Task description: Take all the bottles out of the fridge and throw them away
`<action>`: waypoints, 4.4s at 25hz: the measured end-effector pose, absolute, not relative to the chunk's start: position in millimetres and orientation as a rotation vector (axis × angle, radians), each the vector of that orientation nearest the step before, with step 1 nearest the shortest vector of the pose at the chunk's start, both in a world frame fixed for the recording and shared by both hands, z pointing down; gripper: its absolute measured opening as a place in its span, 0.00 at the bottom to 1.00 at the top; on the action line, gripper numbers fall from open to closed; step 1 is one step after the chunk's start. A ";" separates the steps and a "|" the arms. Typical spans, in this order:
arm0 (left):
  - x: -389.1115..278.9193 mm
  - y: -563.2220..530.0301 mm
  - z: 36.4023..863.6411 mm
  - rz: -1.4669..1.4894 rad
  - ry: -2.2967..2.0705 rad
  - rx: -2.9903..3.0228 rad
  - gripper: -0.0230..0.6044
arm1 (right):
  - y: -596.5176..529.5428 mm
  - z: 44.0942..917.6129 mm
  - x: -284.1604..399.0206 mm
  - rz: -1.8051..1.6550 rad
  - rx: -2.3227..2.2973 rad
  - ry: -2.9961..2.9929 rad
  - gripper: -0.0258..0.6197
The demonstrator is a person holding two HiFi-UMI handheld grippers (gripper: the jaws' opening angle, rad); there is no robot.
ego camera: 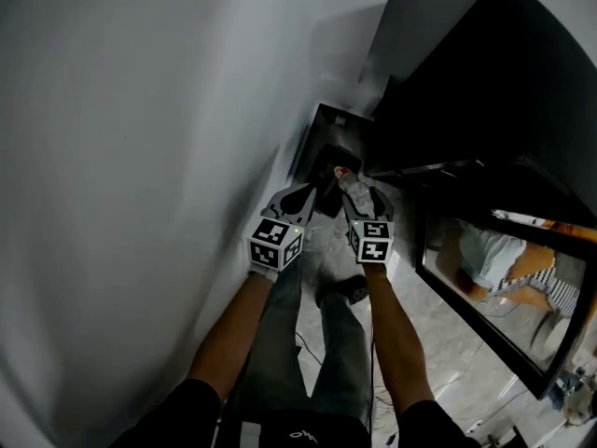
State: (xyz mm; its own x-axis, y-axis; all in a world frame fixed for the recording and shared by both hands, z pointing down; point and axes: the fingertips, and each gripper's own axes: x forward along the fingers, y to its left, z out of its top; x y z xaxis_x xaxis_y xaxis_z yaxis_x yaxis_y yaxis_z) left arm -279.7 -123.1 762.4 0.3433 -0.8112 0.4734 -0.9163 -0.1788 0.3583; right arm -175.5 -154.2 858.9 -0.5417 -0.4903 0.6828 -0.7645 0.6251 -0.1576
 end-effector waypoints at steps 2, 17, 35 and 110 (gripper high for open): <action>-279.1 -124.2 782.6 0.248 -1.498 2.010 0.03 | -154.8 882.2 -175.5 0.609 0.967 -2.242 0.51; -290.8 -130.8 831.1 0.267 -1.510 1.977 0.03 | -166.2 950.4 -204.9 0.598 0.890 -2.208 0.51; -296.0 -140.2 837.9 0.250 -1.536 1.968 0.03 | -181.9 964.9 -211.0 0.621 0.884 -2.226 0.51; -58.8 51.2 354.1 0.180 -1.574 2.357 0.03 | 37.2 382.8 125.7 0.478 1.236 -2.562 0.05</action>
